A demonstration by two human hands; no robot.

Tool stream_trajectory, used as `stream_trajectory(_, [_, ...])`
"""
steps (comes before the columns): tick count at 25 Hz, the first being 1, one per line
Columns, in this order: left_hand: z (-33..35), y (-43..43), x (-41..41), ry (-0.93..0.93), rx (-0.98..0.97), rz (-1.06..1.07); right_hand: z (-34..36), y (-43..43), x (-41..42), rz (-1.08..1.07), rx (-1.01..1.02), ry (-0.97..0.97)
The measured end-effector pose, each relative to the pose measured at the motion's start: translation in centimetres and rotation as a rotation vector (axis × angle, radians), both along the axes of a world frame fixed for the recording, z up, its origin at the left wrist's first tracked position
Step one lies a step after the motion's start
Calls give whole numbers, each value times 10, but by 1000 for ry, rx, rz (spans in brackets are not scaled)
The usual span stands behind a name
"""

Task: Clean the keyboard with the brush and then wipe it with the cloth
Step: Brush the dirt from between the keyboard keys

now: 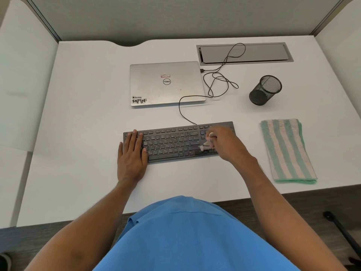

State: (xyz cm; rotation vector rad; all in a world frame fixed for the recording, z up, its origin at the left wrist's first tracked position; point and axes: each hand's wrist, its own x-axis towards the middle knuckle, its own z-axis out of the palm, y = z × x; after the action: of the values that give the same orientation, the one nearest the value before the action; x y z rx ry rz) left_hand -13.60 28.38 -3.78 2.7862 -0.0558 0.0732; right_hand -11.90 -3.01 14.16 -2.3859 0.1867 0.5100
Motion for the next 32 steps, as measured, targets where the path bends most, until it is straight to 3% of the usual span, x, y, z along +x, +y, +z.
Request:
stream_trajectory(6, [0,0,0,5,3,4,-5,-20,8,-27,-177,-97])
stream_trajectory(13, [0,0,0,5,3,0,1,3,4,21,52,-48])
stream_trajectory(20, [2,0,-1,4,-7,3,-4,-21,16,34,-237,-71])
stream_trajectory(25, [0,0,0,4,-9,2,-1,-11,16,34,-80,-143])
stream_trajectory(32, [1,0,-1,6,-10,4,-3,-22,12,21,-160,-49])
